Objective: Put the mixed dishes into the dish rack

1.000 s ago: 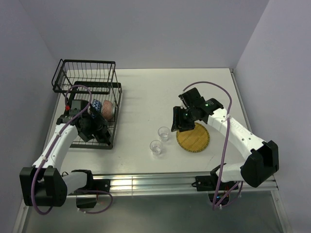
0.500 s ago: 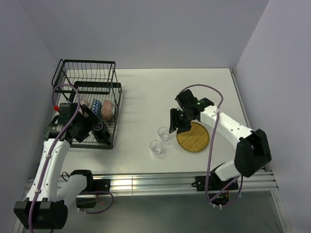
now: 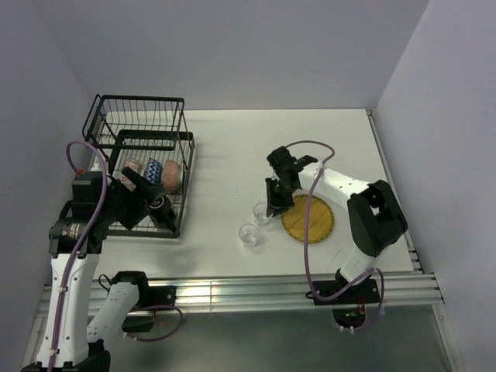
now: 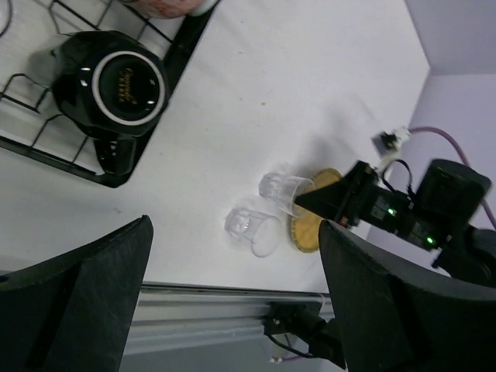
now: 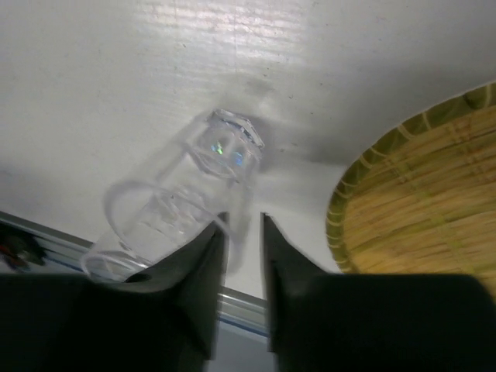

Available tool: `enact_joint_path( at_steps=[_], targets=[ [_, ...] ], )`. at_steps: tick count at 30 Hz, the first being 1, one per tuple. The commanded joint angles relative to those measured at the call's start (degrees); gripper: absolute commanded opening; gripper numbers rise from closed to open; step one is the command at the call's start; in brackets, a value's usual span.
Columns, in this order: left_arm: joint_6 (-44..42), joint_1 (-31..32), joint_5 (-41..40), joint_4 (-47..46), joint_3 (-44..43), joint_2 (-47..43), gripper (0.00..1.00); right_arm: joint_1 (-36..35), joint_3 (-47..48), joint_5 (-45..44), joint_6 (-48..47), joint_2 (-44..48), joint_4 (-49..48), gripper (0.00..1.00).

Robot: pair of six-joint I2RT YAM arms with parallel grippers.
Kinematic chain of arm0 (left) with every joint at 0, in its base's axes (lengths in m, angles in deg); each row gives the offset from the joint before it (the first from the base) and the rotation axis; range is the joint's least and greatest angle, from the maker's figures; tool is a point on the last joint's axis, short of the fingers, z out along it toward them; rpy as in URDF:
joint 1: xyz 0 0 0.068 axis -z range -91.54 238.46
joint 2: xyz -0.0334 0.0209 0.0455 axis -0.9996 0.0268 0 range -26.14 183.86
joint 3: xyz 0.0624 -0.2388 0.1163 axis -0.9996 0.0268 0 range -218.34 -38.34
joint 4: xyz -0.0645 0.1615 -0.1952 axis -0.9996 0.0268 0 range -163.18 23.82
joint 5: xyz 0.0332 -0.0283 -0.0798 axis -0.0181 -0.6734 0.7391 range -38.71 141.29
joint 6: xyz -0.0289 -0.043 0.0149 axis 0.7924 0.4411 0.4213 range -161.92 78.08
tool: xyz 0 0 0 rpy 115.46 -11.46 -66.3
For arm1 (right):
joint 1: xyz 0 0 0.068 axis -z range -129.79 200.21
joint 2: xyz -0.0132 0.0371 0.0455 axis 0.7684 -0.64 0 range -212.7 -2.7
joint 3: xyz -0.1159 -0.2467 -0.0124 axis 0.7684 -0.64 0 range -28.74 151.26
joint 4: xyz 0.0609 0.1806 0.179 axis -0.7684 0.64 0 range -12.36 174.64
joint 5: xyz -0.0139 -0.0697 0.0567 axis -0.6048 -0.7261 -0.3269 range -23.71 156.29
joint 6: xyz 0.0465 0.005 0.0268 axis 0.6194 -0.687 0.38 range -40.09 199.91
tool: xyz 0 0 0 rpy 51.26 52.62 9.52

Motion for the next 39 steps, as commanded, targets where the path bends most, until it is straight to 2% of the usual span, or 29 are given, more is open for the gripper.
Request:
enact_joint_path(
  at_steps=[1,3,4,8,11,14,15,16,17,18,19,20,21,26,30,39],
  targets=[
    [1.0,-0.2,5.5,-0.7,-3.8,-0.5,0.94,-0.8,3.2,-0.6,1.6,-1.2,-2.6,0.25],
    [0.8,-0.2,8.1,-2.4,-4.2,-0.1,0.92,-1.1,3.9,-0.2,2.1,-1.5,-2.5,0.06],
    [0.7,-0.2,9.4,-3.3,-4.2,0.5,0.91,-1.3,4.3,-0.4,2.4,-1.3,-2.2,0.0],
    [0.5,-0.1,16.2,-8.6,-3.9,2.1,0.91,-1.4,5.1,-1.7,3.6,2.9,-0.7,0.0],
    [1.5,0.1,23.2,-15.6,-3.9,3.4,0.93,-0.8,7.7,1.3,5.2,8.6,1.0,0.0],
    [4.2,0.5,30.6,-25.2,-3.0,4.3,0.92,0.1,11.2,11.4,8.5,13.3,1.1,0.0],
    [5.0,0.6,31.9,-27.5,-2.8,4.5,0.92,0.3,11.8,20.2,9.6,14.1,-1.4,0.0],
    [5.8,0.9,34.0,-32.0,-2.5,4.9,0.92,0.4,12.2,25.3,13.3,15.1,-3.4,0.0],
    [7.4,1.1,35.0,-34.0,-2.3,5.1,0.92,0.3,12.2,30.0,16.0,15.6,-6.0,0.0],
    [8.1,1.2,36.0,-35.9,-2.1,5.4,0.93,0.1,11.8,33.9,18.9,16.2,-12.5,0.0],
    [8.8,1.6,36.9,-38.0,-1.9,6.1,0.93,-0.2,10.6,38.6,25.4,17.9,-16.1,0.0],
    [9.6,1.9,37.1,-38.7,-2.0,6.3,0.93,-0.2,10.2,40.1,28.3,18.6,-19.7,0.0],
    [10.3,2.2,37.2,-39.4,-1.8,6.7,0.94,-0.3,10.1,41.2,30.6,19.1,-24.6,0.0],
    [14.8,5.9,37.7,-45.4,-0.8,7.4,0.95,-1.7,12.3,44.4,38.1,18.2,-30.5,0.0],
    [15.3,8.3,36.0,-45.9,-0.9,7.7,0.95,-3.5,11.9,45.4,45.4,17.8,-41.0,0.0],
    [20.4,12.1,35.7,-52.0,-1.6,8.5,0.96,-5.6,13.8,45.8,51.5,14.1,-48.2,0.0]
  ],
)
